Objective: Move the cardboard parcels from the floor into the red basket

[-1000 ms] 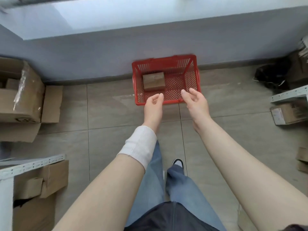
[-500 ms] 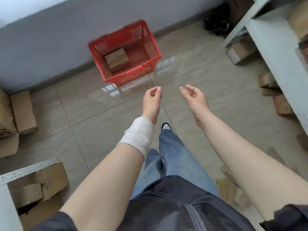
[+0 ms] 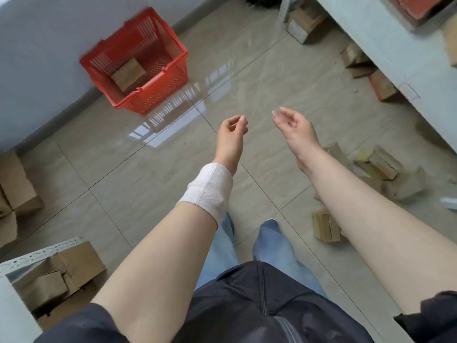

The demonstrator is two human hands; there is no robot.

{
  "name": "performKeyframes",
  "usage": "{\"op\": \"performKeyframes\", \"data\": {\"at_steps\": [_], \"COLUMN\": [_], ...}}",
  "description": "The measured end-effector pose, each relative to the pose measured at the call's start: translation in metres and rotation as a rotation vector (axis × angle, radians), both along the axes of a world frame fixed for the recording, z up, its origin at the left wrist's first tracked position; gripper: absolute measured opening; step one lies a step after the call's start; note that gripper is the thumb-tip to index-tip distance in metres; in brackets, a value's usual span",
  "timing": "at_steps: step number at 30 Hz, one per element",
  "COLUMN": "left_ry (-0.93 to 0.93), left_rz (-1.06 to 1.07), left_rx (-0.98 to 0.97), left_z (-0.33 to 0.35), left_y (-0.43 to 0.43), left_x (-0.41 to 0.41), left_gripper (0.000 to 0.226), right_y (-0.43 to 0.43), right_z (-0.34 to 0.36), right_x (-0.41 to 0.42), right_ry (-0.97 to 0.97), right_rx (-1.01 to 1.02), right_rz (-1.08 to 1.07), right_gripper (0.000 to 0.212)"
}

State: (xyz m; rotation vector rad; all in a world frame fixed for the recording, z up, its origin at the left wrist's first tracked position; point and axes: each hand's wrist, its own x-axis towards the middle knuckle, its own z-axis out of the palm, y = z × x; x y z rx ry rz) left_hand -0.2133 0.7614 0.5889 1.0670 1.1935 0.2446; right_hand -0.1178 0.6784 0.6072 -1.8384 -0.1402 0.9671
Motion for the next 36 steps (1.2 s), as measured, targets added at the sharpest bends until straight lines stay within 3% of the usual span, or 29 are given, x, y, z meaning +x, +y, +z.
{"op": "performKeyframes", "data": {"at_steps": [10,19,27,36], "left_ry": [-0.069,-0.107,-0.092,-0.004], "left_rz": [-0.273,-0.542,-0.617,-0.480], "left_rx": [-0.042,-0.037,0.012,0.009], "left_z": [0.004,0.002,0.003,-0.023], "left_y": [-0.171,-0.273,-0.375,-0.481], "left_x": [0.073,0.101,0.133,0.148], "left_gripper": [0.037,0.035,0.032,0.035], "right_y": [-0.207,-0.328,-0.449,-0.568], "right_z": [0.008,0.011,0.013,-0.016], "right_x": [0.037,0.037,0.064,0.105], "right_ry": [-0.018,-0.025,-0.032,0.000], "right_rx": [-0.040,-0.046,-0.059,-0.080], "right_rz": [-0.266,-0.580,-0.630,-0.516], "right_gripper": [0.051,0.049,0.050,0.046]}}
